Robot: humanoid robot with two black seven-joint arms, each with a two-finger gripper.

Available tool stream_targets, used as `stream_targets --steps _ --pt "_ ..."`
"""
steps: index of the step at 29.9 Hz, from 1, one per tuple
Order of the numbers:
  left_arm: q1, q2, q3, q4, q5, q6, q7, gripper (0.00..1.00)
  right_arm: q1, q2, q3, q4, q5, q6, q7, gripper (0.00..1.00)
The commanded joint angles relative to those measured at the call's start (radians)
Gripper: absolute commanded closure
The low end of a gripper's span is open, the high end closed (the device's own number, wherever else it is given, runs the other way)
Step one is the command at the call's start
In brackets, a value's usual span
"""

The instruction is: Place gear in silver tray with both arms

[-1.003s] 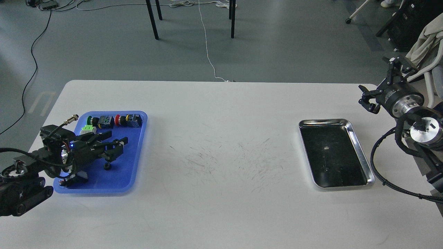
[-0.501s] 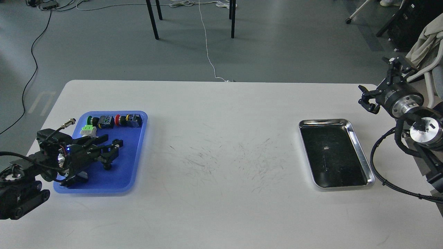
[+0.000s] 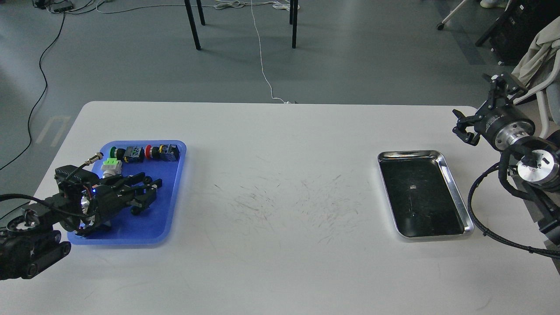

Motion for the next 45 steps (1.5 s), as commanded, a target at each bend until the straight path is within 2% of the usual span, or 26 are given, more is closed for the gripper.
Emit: stream_targets --steps 1,4,9,14,19,24,28,36,45 --pt "-0.002 0.0 0.0 0.004 0.0 0.0 0.0 0.46 0.0 -0.002 0.001 0.0 0.0 0.0 0.0 0.01" --pt "-0.002 0.001 0.0 0.005 0.002 0.0 0.0 0.49 -0.002 -0.002 0.001 0.0 0.0 0.0 0.0 0.01" --pt "0.002 0.004 0.002 0.005 0.023 0.0 0.0 0.62 -0.002 0.001 0.001 0.0 0.0 0.0 0.0 0.01" --pt "0.007 0.004 0.002 0.01 0.028 0.0 0.0 0.67 -0.002 0.001 0.0 0.0 0.0 0.0 0.0 0.01" --pt "0.007 0.006 0.002 0.01 0.028 -0.002 0.0 0.8 -0.002 0.0 0.0 0.002 0.0 0.0 0.0 0.01" --pt "0.007 0.015 0.002 0.004 0.028 -0.002 0.0 0.86 -0.002 0.0 0.001 0.0 0.0 0.0 0.0 0.01" --pt "0.004 0.023 0.0 0.004 0.028 -0.002 0.0 0.89 -0.002 0.0 0.001 0.0 0.0 0.0 0.0 0.01" --pt "-0.018 0.121 -0.011 -0.064 0.01 -0.011 0.0 0.91 -0.006 0.0 0.001 0.0 0.0 0.0 0.0 0.01" --pt "-0.154 0.167 -0.015 -0.173 -0.023 -0.025 0.0 0.91 -0.006 0.0 0.0 0.0 0.0 0.0 0.0 0.01"
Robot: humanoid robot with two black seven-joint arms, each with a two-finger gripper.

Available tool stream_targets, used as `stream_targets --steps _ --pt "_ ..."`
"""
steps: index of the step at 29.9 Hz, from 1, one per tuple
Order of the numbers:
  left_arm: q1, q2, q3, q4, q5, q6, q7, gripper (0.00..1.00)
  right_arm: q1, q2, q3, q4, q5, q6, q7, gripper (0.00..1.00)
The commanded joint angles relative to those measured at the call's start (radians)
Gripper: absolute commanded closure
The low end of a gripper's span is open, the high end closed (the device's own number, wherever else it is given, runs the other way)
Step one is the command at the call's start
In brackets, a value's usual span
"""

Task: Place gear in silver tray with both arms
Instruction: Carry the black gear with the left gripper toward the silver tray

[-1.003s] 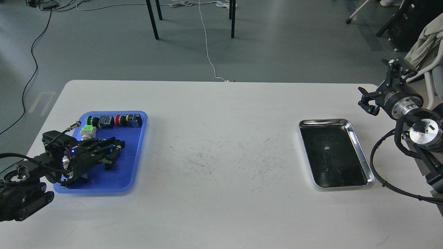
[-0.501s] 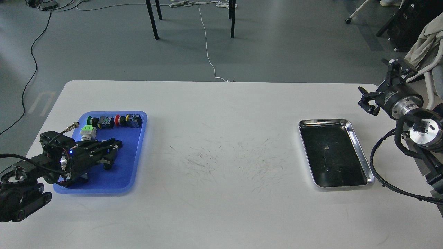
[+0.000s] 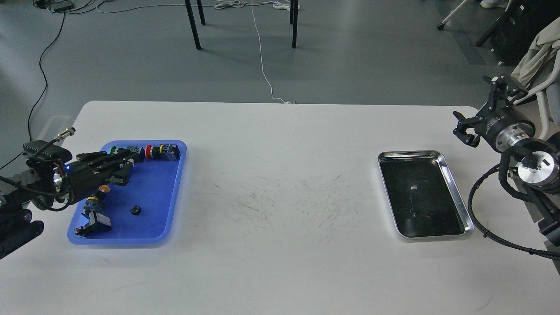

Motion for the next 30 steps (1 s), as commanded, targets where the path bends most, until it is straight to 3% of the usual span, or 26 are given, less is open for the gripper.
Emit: stream_targets --steps 1,12,19,30 --pt "-0.057 0.008 0.003 -0.051 -0.017 -0.023 0.0 0.91 0.0 0.0 -0.001 0.0 0.0 0.0 0.0 0.01" --pt "-0.127 -0.02 0.012 -0.306 0.002 -0.069 0.0 0.91 0.006 -0.003 -0.001 0.0 -0.002 0.0 0.0 0.01" --pt "-0.119 -0.147 0.016 -0.345 0.052 -0.075 0.0 0.91 0.017 -0.005 -0.001 0.0 -0.014 0.0 -0.002 0.01" --pt "-0.116 -0.371 0.139 -0.322 0.092 -0.083 0.0 0.91 0.037 -0.034 -0.021 0.0 -0.014 -0.017 -0.005 0.01"
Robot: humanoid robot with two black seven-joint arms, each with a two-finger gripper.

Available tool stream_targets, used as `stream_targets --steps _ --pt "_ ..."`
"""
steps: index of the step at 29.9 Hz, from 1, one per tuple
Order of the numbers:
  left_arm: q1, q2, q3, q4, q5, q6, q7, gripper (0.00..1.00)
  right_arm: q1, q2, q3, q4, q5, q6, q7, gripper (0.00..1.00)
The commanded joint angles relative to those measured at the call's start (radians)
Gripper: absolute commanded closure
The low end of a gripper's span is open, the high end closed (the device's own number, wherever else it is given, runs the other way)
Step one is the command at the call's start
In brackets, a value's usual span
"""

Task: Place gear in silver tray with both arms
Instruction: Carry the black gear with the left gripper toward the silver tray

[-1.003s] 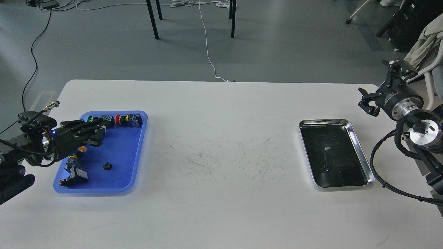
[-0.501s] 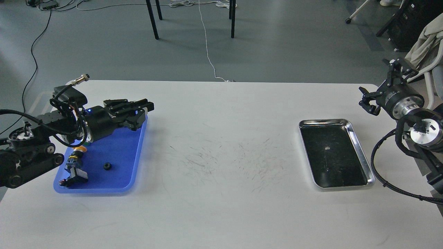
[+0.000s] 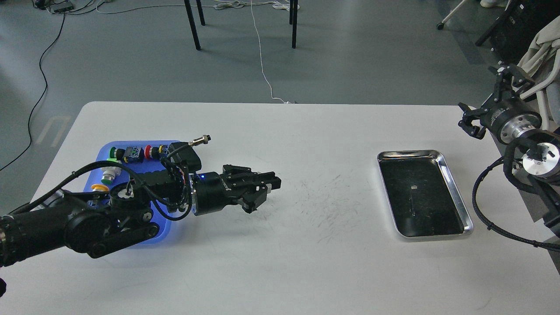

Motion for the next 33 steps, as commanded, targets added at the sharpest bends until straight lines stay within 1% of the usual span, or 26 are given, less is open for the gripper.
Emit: stream_targets --steps 1,5,8,13,16,20,24,33 --pt "0.003 -0.066 0.023 0.038 0.016 0.0 0.0 0.91 0.003 -0.019 -0.014 0.001 0.0 -0.001 0.001 0.01" --pt "0.004 -0.168 0.041 0.095 0.014 0.0 0.0 0.91 0.009 -0.022 -0.018 0.001 0.0 -0.001 0.0 0.01" --pt "0.006 -0.253 0.058 0.173 0.012 0.0 0.0 0.91 0.018 -0.022 -0.019 0.0 0.0 -0.002 0.001 0.01" --pt "0.021 -0.322 0.06 0.214 0.012 -0.001 0.0 0.91 0.024 -0.022 -0.034 -0.002 0.0 -0.004 0.0 0.01" --pt "0.023 -0.369 0.063 0.263 0.012 -0.001 0.0 0.91 0.03 -0.024 -0.047 -0.002 0.0 -0.005 0.001 0.01" --pt "0.033 -0.408 0.068 0.28 0.009 -0.001 0.0 0.91 0.03 -0.024 -0.048 -0.002 0.0 -0.005 0.001 0.01" --pt "0.041 -0.442 0.066 0.342 0.009 -0.001 0.0 0.91 0.03 -0.024 -0.048 0.0 0.0 -0.005 0.001 0.01" --pt "0.052 -0.442 0.066 0.388 0.003 0.0 0.0 0.91 0.03 -0.027 -0.054 0.0 0.0 -0.005 0.0 0.01"
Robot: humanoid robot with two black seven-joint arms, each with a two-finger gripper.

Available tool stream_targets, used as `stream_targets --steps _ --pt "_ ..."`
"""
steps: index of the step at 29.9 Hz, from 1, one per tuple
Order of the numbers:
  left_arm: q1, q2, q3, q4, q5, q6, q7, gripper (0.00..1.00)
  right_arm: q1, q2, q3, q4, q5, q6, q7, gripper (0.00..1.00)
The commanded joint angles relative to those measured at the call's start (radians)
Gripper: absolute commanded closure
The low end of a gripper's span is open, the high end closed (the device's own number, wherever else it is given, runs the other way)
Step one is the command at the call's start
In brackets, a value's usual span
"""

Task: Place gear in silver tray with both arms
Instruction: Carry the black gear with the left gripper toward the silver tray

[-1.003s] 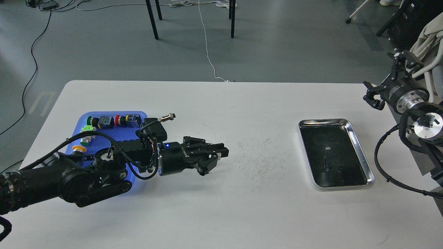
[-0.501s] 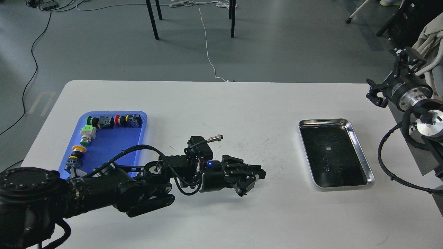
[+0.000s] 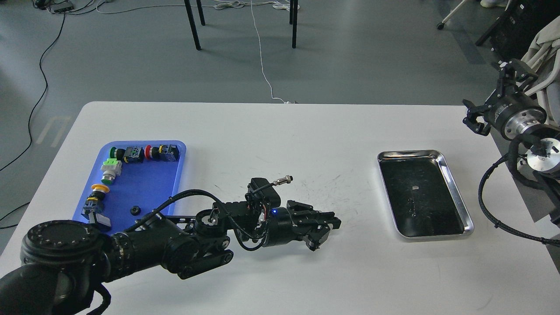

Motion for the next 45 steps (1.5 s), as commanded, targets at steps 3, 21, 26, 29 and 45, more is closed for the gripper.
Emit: stream_targets --steps 3,21,26,29,45 --pt "0.008 0.0 -0.002 0.015 -0.006 0.001 0.0 0.9 -0.001 -0.002 -0.003 0.0 0.0 0.0 0.001 0.01" --pt "0.032 0.0 -0.014 0.004 -0.049 0.001 0.0 0.75 -0.007 -0.009 -0.004 0.0 0.0 0.003 0.001 0.01" --pt "0.032 0.0 -0.015 0.004 -0.067 0.003 0.0 0.7 -0.007 -0.008 -0.004 0.0 0.0 0.006 0.001 0.01" --pt "0.032 0.0 -0.015 -0.003 -0.077 0.003 0.0 0.68 -0.006 -0.006 -0.004 0.0 0.0 0.006 0.001 0.01" --pt "0.018 0.167 -0.14 -0.103 -0.161 0.003 0.0 0.47 0.0 -0.006 -0.136 0.023 0.003 0.041 -0.064 0.01"
